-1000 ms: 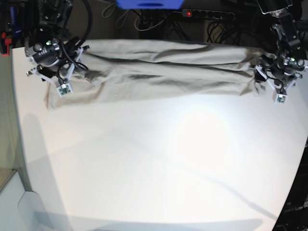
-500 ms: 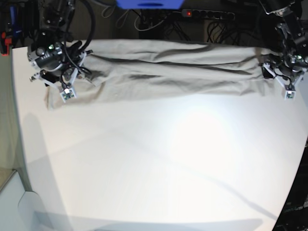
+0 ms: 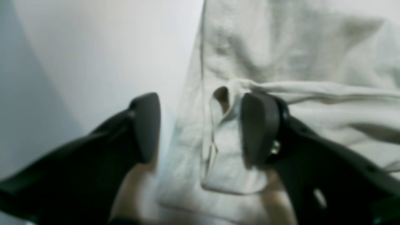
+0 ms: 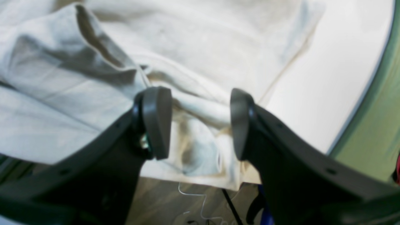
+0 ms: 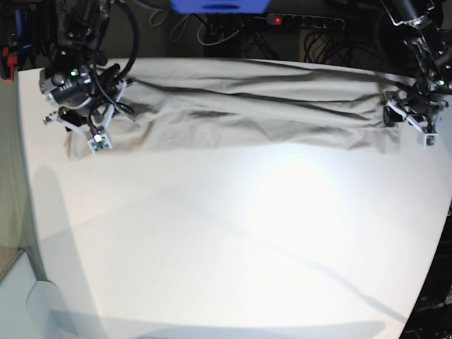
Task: Layout the t-shirt on the table in an organized manner, then fold the t-shirt properly
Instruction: 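Pull the strip ends apart to straighten it with both grippers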
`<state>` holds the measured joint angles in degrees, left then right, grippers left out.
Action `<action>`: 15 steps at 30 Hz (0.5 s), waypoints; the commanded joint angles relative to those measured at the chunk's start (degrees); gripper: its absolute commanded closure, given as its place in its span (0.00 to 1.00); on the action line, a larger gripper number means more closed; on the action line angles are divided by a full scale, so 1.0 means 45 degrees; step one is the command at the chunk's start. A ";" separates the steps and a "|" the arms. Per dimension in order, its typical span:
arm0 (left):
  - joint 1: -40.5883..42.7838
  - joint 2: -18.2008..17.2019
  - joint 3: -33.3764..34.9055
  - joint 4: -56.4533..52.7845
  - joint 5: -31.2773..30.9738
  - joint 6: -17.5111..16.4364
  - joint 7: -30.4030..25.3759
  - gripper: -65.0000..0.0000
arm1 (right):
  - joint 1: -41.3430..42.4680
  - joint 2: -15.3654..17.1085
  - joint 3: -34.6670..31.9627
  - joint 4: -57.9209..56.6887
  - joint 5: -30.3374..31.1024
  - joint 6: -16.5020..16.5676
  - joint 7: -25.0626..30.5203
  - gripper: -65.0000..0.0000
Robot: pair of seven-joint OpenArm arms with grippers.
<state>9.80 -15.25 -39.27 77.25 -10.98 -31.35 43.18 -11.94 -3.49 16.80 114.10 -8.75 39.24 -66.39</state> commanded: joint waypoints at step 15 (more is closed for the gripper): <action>-0.0059 0.0330 -0.0153 -0.0747 0.0966 0.0022 0.0417 1.00 | 0.0105 0.0237 0.0008 0.0128 0.0021 0.0168 0.0111 0.52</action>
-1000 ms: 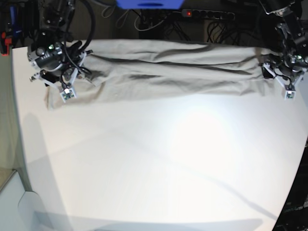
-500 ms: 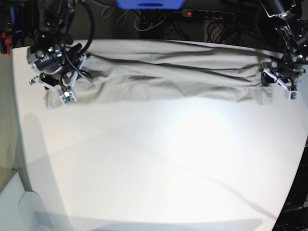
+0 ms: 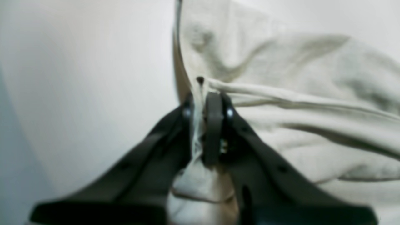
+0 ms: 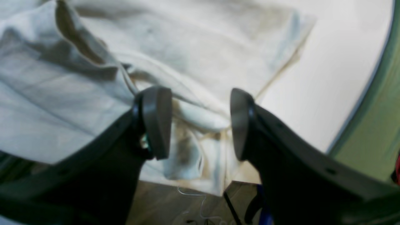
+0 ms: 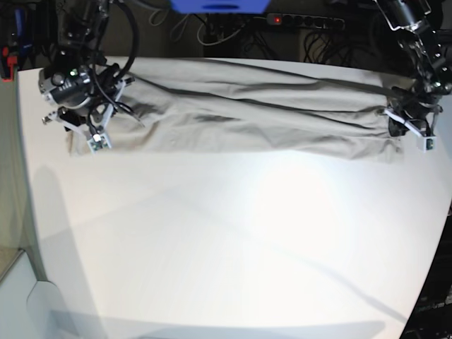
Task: Layout the t-shirt on the table in an organized manner, then fold the t-shirt properly
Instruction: 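Pull the strip ends apart to straighten it with both grippers, then carry the strip end held by the left gripper toward the right gripper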
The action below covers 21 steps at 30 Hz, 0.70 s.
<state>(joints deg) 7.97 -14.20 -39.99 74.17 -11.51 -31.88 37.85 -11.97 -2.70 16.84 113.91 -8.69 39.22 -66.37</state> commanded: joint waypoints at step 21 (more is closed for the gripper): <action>-0.0315 0.3106 0.1668 0.9002 0.1239 0.0647 0.6291 1.00 | 0.0129 0.0805 0.0077 -0.0531 -0.0033 0.0173 0.0184 0.52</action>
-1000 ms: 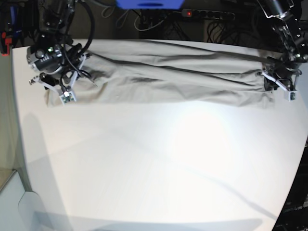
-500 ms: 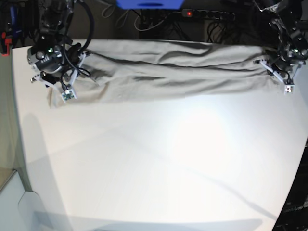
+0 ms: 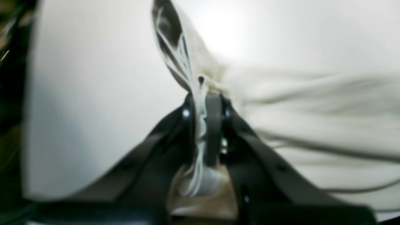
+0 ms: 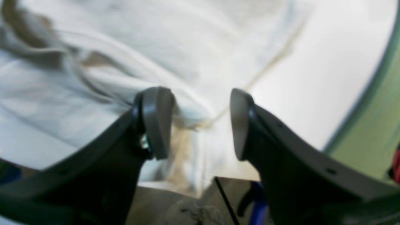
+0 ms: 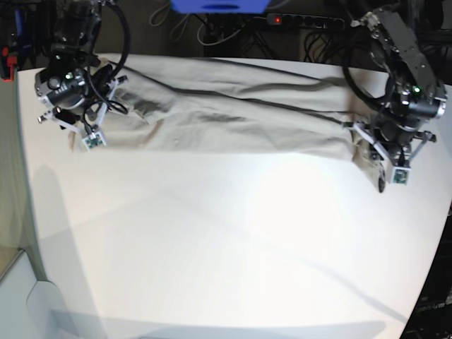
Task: Layout the t-shirt on the table in an organized manner, then fold the t-shirt properly
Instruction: 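Carry the strip end held by the left gripper toward the right gripper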
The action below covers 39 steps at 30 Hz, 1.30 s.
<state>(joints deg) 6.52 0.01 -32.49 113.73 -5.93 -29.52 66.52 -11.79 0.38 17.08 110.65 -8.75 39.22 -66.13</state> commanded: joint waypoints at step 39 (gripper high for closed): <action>0.1158 0.1902 0.8636 -0.2348 -0.0020 0.3541 -0.3149 1.00 | 0.0989 0.0648 0.0004 0.0173 -0.0018 0.0173 0.0033 0.52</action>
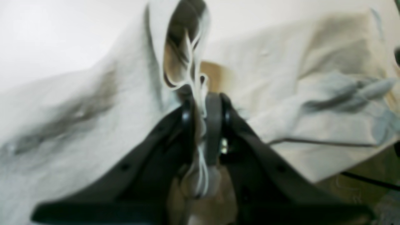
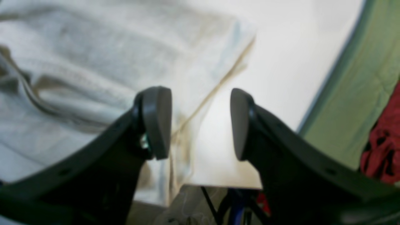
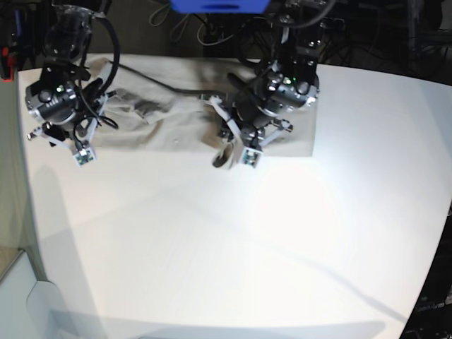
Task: Layout the t-shirt on the table in an organized manner, then fold the t-shirt properly
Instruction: 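Carry the strip end held by the left gripper toward the right gripper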
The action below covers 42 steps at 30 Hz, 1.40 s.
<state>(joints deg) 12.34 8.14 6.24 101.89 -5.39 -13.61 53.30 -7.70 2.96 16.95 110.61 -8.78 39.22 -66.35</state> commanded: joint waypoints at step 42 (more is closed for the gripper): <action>0.0276 0.0191 0.0499 0.0519 -0.0278 -0.0053 0.0102 0.79 | 0.0081 -0.0277 -0.0045 0.0183 -0.0013 0.0173 0.0082 0.52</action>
<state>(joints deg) 13.98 8.43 8.14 102.74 -5.98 -13.63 55.02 -7.81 1.26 16.64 110.61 -8.78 39.22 -66.59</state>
